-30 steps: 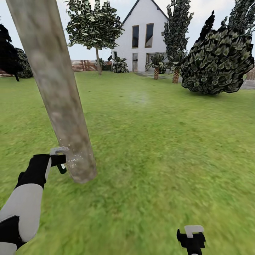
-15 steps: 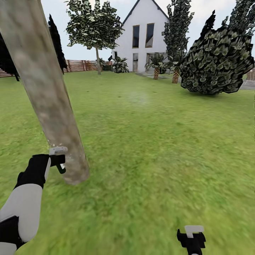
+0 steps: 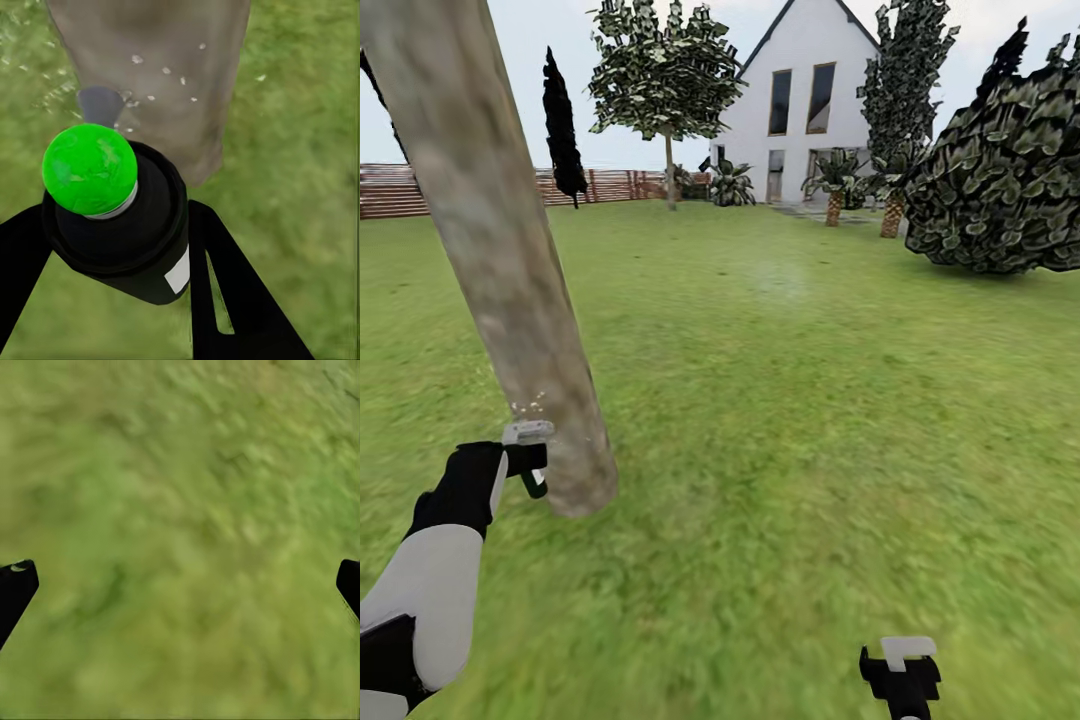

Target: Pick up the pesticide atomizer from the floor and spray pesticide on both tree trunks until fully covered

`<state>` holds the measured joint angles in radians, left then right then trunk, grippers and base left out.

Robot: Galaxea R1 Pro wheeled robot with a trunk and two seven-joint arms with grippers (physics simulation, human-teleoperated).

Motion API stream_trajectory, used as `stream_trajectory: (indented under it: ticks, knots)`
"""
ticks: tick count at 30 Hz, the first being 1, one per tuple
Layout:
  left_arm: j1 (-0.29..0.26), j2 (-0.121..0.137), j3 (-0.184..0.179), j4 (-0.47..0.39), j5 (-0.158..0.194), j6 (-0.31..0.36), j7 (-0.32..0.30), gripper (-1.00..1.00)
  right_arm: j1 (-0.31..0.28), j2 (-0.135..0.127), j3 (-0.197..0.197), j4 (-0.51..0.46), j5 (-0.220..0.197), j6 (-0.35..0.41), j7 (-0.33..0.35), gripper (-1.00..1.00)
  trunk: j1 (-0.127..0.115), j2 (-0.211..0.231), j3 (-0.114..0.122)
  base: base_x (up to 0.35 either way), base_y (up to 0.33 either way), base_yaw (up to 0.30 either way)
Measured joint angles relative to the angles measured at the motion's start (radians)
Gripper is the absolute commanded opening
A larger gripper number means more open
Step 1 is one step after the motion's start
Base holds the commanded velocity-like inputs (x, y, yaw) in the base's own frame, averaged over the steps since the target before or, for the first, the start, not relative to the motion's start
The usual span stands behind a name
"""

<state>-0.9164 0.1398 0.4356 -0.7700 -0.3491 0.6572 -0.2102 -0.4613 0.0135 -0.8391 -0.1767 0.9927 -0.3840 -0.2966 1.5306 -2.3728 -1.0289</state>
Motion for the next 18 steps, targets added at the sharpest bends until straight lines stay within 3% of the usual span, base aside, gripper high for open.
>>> stream_trajectory:
  ticks: [10,18]
  knots:
    - [-0.013,0.002,0.002,-0.009,-0.001,0.0,0.011,-1.0,0.0,0.0,0.0,0.0,0.0,0.0,0.0,1.0,0.0,0.0,0.0,-0.138,-0.254,0.001]
    - [-0.005,-0.008,0.004,-0.001,0.005,0.0,0.067,-1.0,0.0,0.0,0.0,0.0,0.0,0.0,0.0,1.0,0.0,0.0,0.0,0.114,-0.26,0.241]
